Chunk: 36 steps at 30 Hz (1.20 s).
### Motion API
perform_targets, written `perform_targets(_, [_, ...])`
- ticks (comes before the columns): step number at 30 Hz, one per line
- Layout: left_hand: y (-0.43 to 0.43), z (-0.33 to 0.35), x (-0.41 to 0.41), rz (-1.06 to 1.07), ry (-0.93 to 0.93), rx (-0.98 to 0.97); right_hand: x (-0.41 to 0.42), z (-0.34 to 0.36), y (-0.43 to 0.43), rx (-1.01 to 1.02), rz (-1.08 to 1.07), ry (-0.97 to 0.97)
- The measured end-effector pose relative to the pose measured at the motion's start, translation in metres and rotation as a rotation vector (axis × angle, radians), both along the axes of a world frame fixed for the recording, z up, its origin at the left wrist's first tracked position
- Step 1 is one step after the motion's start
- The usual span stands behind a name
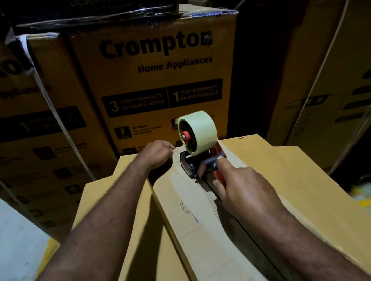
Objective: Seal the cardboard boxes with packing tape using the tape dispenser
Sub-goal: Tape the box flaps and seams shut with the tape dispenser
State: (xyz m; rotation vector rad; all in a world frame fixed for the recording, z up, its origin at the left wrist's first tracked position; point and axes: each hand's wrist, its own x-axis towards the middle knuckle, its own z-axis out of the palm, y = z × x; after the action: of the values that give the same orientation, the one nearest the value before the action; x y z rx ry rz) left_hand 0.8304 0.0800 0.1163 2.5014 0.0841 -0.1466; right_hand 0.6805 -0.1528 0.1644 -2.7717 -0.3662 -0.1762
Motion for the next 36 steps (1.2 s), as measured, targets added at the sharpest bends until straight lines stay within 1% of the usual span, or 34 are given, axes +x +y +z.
perform_targets(6, [-0.007, -0.007, -0.010, -0.024, 0.034, 0.306, -0.035, 0.005, -0.025, 0.036, 0.003, 0.047])
perform_targets(9, [-0.012, -0.005, -0.007, -0.024, 0.045, 0.370, -0.050, 0.004, -0.032, 0.004, -0.015, 0.049])
perform_targets(12, [-0.020, -0.007, -0.010, 0.008, 0.052, 0.457, -0.050, -0.002, -0.032, 0.029, -0.031, 0.012])
perform_targets(15, [-0.025, -0.011, -0.027, 0.014, -0.010, 0.458, -0.047, -0.003, -0.026, 0.022, -0.025, -0.014])
perform_targets(18, [-0.032, -0.021, -0.069, -0.075, -0.064, 0.480, -0.046, -0.002, -0.022, 0.026, -0.038, -0.024])
perform_targets(20, [-0.039, -0.023, -0.107, -0.082, -0.077, 0.473, -0.045, 0.000, -0.020, 0.039, -0.037, -0.021])
perform_targets(23, [-0.064, -0.018, -0.173, -0.085, 0.000, 0.417, -0.044, 0.001, -0.018, 0.047, -0.030, -0.022])
perform_targets(24, [-0.077, -0.023, -0.199, -0.117, -0.026, 0.413, -0.043, 0.002, -0.018, 0.052, -0.032, -0.016])
perform_targets(25, [-0.091, -0.027, -0.227, -0.154, -0.106, 0.433, -0.041, 0.004, -0.018, 0.059, -0.035, -0.012])
perform_targets(26, [-0.104, -0.033, -0.248, -0.202, -0.119, 0.424, -0.040, 0.004, -0.019, 0.063, -0.035, -0.012])
perform_targets(27, [-0.117, -0.045, -0.265, -0.256, -0.155, 0.446, -0.039, 0.005, -0.019, 0.065, -0.033, -0.019])
perform_targets(29, [-0.139, -0.066, -0.285, -0.305, -0.294, 0.632, -0.037, 0.004, -0.019, 0.059, -0.026, -0.035])
perform_targets(30, [-0.147, -0.064, -0.286, -0.318, -0.308, 0.654, -0.037, 0.004, -0.019, 0.053, -0.022, -0.042])
perform_targets(31, [-0.151, -0.057, -0.282, -0.298, -0.287, 0.638, -0.036, 0.002, -0.019, 0.047, -0.016, -0.048])
perform_targets(33, [-0.152, -0.048, -0.274, -0.263, -0.167, 0.607, -0.032, -0.001, -0.019, 0.037, -0.006, -0.063])
perform_targets(36, [-0.149, -0.025, -0.270, -0.336, -0.078, 0.553, -0.024, -0.003, -0.017, 0.041, 0.010, -0.077])
